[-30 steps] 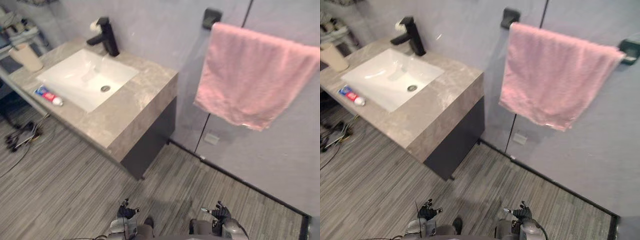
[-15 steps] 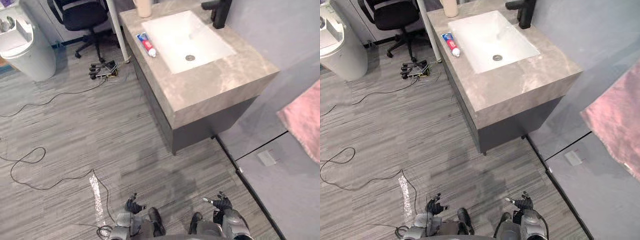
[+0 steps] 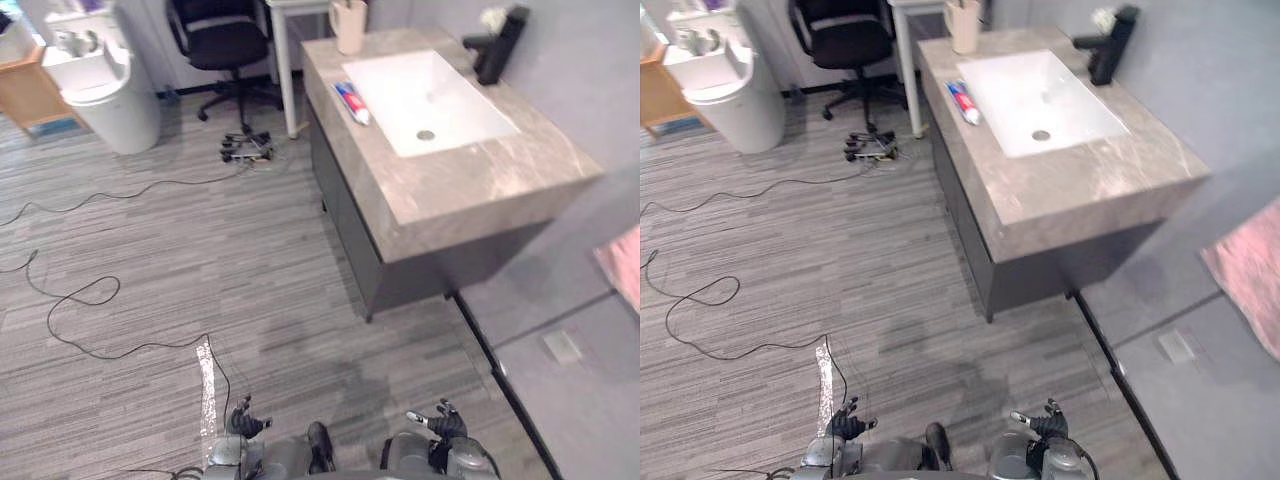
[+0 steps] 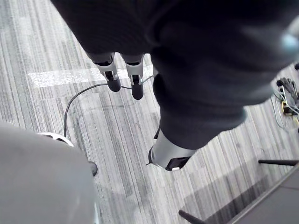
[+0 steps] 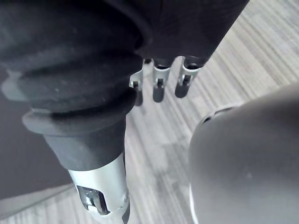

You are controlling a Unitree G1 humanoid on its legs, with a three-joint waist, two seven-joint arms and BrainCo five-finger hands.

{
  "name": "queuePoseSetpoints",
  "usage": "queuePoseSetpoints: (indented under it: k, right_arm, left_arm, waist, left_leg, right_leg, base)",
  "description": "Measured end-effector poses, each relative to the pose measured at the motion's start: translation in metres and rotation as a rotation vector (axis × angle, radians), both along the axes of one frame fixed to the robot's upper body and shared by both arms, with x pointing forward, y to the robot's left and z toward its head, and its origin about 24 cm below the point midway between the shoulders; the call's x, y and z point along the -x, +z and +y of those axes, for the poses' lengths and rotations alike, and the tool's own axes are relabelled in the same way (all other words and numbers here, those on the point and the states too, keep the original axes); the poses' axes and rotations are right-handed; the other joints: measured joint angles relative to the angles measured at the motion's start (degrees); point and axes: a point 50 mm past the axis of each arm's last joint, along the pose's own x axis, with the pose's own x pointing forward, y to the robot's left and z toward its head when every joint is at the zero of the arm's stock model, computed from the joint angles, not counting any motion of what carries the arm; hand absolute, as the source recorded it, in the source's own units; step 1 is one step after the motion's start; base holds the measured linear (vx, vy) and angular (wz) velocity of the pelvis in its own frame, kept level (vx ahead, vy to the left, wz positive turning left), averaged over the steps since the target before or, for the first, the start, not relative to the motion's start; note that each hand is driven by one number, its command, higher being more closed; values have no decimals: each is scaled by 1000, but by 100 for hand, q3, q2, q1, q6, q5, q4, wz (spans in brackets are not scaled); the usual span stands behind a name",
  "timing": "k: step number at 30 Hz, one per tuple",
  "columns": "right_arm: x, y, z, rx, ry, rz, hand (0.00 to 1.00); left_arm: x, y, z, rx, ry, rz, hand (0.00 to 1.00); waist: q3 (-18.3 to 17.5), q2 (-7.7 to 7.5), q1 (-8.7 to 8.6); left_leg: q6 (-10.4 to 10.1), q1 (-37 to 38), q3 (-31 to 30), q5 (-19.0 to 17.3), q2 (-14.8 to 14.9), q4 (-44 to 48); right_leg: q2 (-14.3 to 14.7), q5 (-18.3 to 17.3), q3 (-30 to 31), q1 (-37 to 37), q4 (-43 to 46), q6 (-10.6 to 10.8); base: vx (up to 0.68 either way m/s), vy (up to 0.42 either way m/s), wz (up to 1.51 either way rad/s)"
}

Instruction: Organize washtable

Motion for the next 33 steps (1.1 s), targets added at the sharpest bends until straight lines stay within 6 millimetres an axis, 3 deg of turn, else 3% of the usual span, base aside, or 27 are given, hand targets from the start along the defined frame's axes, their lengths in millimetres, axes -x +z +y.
queuePoseSetpoints:
  k: [2,3,5,7,8,9,10,11,12,15,17,18,19,21,22,23,25,26,27,28,29,31,33]
  right_arm:
    - [-2,1,3,-8,-5,-22,0]
    - [-2,1,5,-20,-19,-29,0]
    - [3,-1,4,-23,-32,-16,0]
    - [9,-3,3,-25,-44,3,0]
    - [9,-2,2,-23,-44,4,0]
    - [9,-2,0,-17,-44,5,0]
    - [9,-2,-3,-10,-46,7,0]
    - [8,-1,-5,-2,-43,9,0]
    - [8,-3,-5,-5,-44,24,0]
    - [4,-3,-2,-13,-44,21,0]
    - [5,-3,0,-20,-54,20,0]
    - [9,-4,-2,-20,-66,28,0]
    - [11,-3,-7,-8,-79,24,0]
    - [10,-5,10,-55,-84,27,0]
    - [10,-5,13,-67,-93,25,0]
    - [9,-6,16,-80,-96,27,0]
    - [9,-6,15,-79,-105,26,0]
    - [8,-5,14,-79,-108,21,0]
    - [7,-5,14,-79,-107,19,0]
    - [7,-5,10,-71,-108,19,0]
    - [7,-5,10,-69,-106,17,0]
    - [6,-4,11,-66,-100,14,0]
    - [5,-4,11,-67,-99,12,0]
  left_arm:
    - [3,-1,0,2,5,7,0]
    - [3,-1,0,4,5,9,0]
    - [3,-2,-4,16,17,7,0]
    - [2,-1,-3,22,44,-1,0]
    - [4,-2,-5,36,70,4,0]
    - [2,-1,-7,43,79,-6,0]
    - [1,0,-7,45,86,-15,0]
    - [3,0,-5,45,101,-13,0]
    - [6,-1,-4,45,116,-9,0]
    - [0,2,-2,46,134,-37,0]
    - [-4,4,0,41,138,-57,0]
    - [-3,4,-1,43,141,-55,0]
    - [-2,2,-5,57,153,-46,0]
    - [-8,6,9,20,170,-59,0]
    - [-8,6,10,19,173,-59,0]
    - [-8,5,10,24,182,-52,0]
    - [-5,3,10,30,195,-39,0]
    - [-4,2,11,30,201,-31,0]
    - [-2,2,13,25,201,-23,0]
    - [0,1,13,26,202,-14,0]
    - [1,0,13,29,211,-5,0]
    - [3,-1,13,30,213,6,0]
    - [2,-1,11,36,211,5,0]
  waist:
    - [10,41,-46]
    - [-5,18,-73]
    - [-87,58,-92]
    - [-217,65,-71]
    - [-240,148,-63]
    - [-239,253,-33]
    - [-230,341,-22]
    - [-222,403,6]
    - [-210,396,68]
    - [-157,312,119]
    - [-138,254,158]
    - [-149,281,163]
    - [-227,429,210]
    - [-263,71,264]
    - [-297,-17,292]
    - [-283,10,322]
    - [-268,23,311]
    - [-215,-31,305]
    - [-178,-76,306]
    - [-146,-37,307]
    - [-139,-41,301]
    - [-140,-69,267]
    - [-142,-114,264]
  left_leg:
    - [-23,45,-264,-13,3,-5]
    - [-91,93,-448,-81,-17,0]
    - [-139,190,-750,-232,-31,78]
    - [-358,57,-965,-596,28,741]
    - [-565,-304,-839,-752,261,1753]
    - [-658,-604,-641,-699,472,2497]
    - [-893,-835,-453,-552,681,3195]
    - [-957,-1053,-265,-571,930,3772]
    - [-945,-1117,-97,-746,1250,4048]
    - [-952,-1394,-61,-757,1571,3834]
    - [-1029,-1669,-54,-554,1666,2596]
    - [-983,-1665,-69,-233,1675,2086]
    - [-746,-1636,-176,933,1794,1329]
    - [-685,-1660,-85,890,1507,1389]
    - [-667,-1672,-72,851,1466,1401]
    - [-621,-1677,-63,659,1449,1549]
    - [-604,-1568,-55,259,1343,1673]
    - [-620,-1382,57,62,1277,1710]
    - [-568,-1101,231,-94,1154,1638]
    - [-560,-959,307,-150,1134,1593]
    - [-562,-650,435,-207,1109,1445]
    - [-563,-290,523,-207,1022,1053]
    - [-559,53,567,-205,902,692]
  right_leg:
    - [524,127,356,-424,84,159]
    - [718,180,631,-511,105,136]
    - [753,276,604,-554,43,60]
    - [769,820,593,-406,-485,100]
    - [860,1004,418,-204,-579,-9]
    - [946,993,381,-26,-757,-34]
    - [1008,1005,386,191,-959,-59]
    - [1079,1022,492,456,-1116,-113]
    - [1120,1006,736,822,-1346,-142]
    - [960,1005,949,1191,-1474,-141]
    - [696,940,934,1404,-1348,58]
    - [670,880,930,1448,-1272,180]
    - [690,580,934,1482,-1024,608]
    - [389,584,1045,1412,-989,587]
    - [352,676,1062,1432,-1050,588]
    - [307,881,1158,1497,-1106,621]
    - [250,926,1274,1414,-697,661]
    - [162,971,1402,1139,87,664]
    - [37,1268,1542,766,1017,530]
    - [31,1362,1600,565,1449,491]
    - [82,1250,1553,225,1976,552]
    - [185,1012,1215,-182,2062,572]
    - [227,952,342,-550,1351,572]
  base:
    - [195,27,72]
    - [206,-22,95]
    - [322,-61,111]
    - [450,-76,99]
    - [481,-88,52]
    - [574,-86,30]
    - [485,-53,-13]
    - [590,14,-53]
    - [481,47,-63]
    - [416,125,-46]
    - [307,193,-15]
    - [316,295,-13]
    - [294,292,-4]
    - [266,234,3]
    - [236,200,1]
    - [179,221,-1]
    - [117,235,-18]
    - [72,211,-39]
    - [82,213,-41]
    - [101,168,-54]
    - [101,140,-54]
    - [69,69,-33]
    - [138,-18,0]
